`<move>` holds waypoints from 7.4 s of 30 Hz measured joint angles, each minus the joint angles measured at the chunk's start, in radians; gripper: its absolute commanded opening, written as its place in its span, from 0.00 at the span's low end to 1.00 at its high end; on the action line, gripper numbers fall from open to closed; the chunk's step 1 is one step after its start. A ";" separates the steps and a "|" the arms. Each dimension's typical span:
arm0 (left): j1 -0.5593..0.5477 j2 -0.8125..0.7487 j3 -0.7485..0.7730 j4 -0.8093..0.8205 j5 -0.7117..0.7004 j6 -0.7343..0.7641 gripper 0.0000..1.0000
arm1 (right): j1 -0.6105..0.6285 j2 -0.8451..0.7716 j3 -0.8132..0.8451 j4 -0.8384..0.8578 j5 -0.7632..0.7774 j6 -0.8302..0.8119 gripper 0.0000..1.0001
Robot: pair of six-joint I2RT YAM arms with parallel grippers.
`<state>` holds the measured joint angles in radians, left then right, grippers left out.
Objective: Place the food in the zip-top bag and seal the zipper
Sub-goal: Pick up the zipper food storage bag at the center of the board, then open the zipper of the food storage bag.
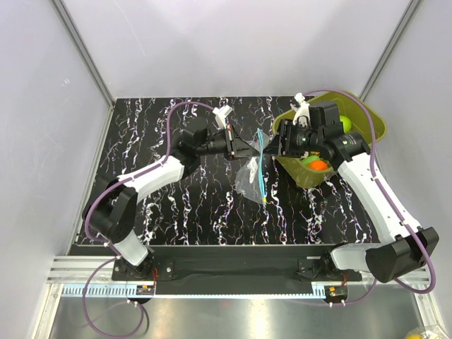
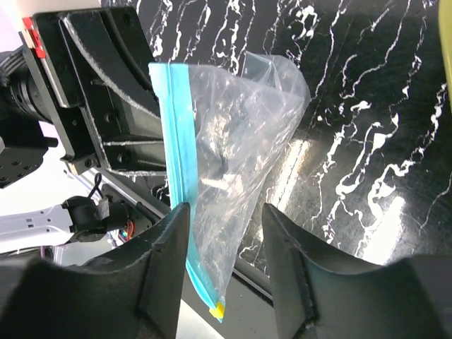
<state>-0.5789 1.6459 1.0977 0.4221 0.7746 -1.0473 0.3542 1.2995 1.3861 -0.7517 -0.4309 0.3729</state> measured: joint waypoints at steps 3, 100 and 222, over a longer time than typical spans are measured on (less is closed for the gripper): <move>0.000 -0.015 0.000 -0.024 0.001 0.019 0.00 | 0.000 0.000 -0.003 0.017 -0.007 0.003 0.49; -0.026 -0.067 0.113 -0.429 -0.074 0.296 0.00 | 0.006 0.051 0.061 0.087 -0.047 -0.043 0.43; 0.049 0.112 0.673 -1.391 -0.856 0.760 0.00 | -0.066 0.477 0.324 -0.045 0.085 0.066 0.99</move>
<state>-0.5301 1.7580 1.7710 -0.9688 -0.0818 -0.2871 0.2882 1.7763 1.7100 -0.7971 -0.3454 0.4389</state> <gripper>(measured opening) 0.009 0.881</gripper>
